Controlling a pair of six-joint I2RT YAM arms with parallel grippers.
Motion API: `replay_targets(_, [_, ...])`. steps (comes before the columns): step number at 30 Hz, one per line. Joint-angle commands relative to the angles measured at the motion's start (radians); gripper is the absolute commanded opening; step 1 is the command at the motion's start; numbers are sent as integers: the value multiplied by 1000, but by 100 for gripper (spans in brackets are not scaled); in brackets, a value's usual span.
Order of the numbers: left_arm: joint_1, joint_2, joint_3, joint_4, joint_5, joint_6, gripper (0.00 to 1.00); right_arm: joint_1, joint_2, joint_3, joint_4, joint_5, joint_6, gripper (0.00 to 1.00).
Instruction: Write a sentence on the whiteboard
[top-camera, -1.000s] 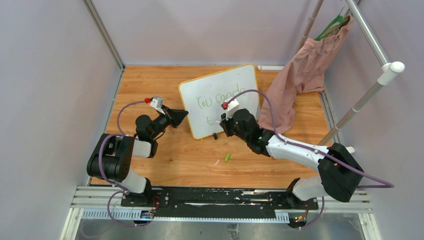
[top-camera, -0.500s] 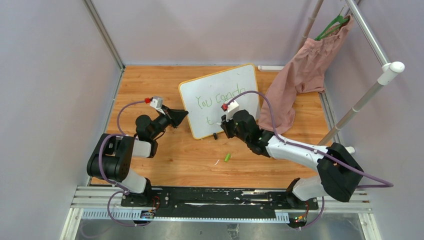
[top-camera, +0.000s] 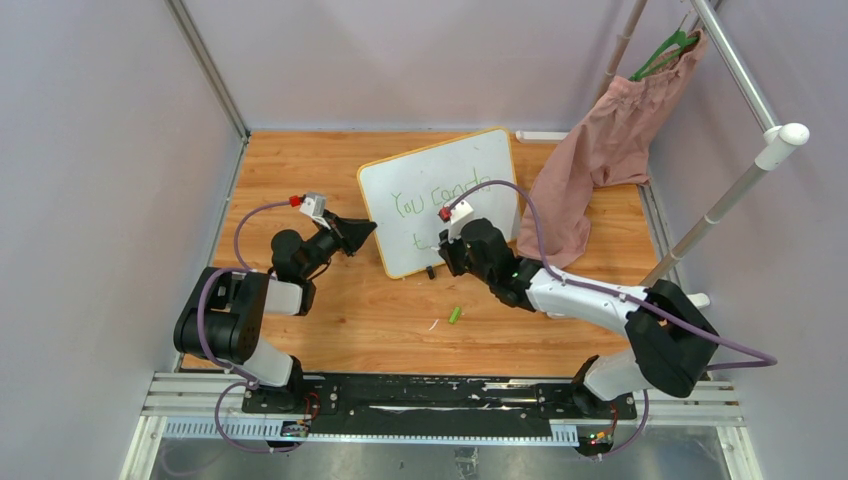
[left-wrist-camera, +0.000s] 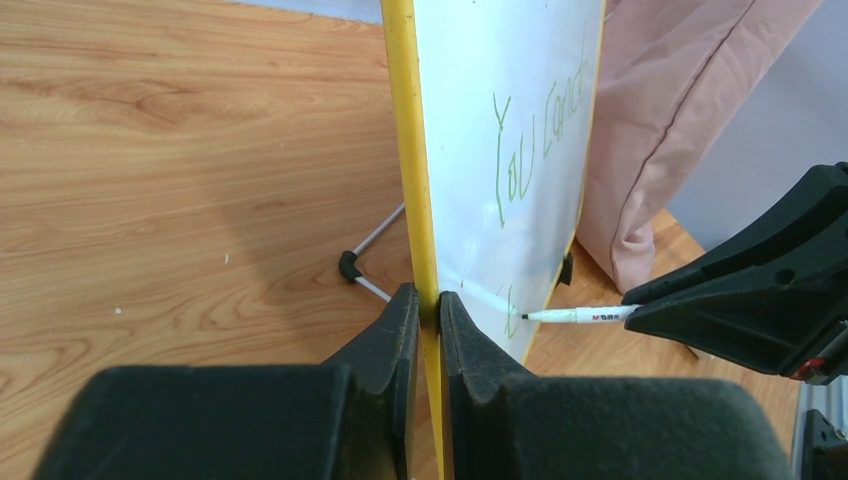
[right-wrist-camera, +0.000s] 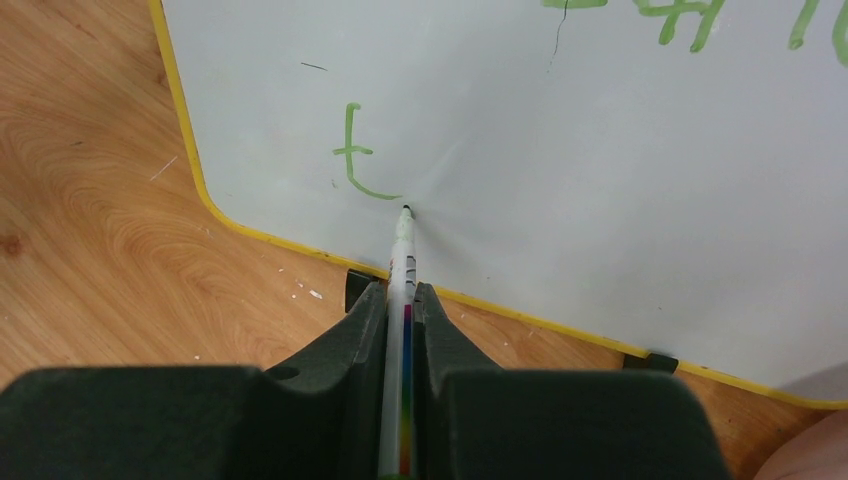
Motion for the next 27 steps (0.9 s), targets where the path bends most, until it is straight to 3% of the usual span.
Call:
replay_targets(1, [-17,4,10,-56,-1,48,0,-1,20,36,11,14,7,0])
replay_targets(27, [-17,2,8,-56,-1,49,0,-26,34,130,-17,51,-34,0])
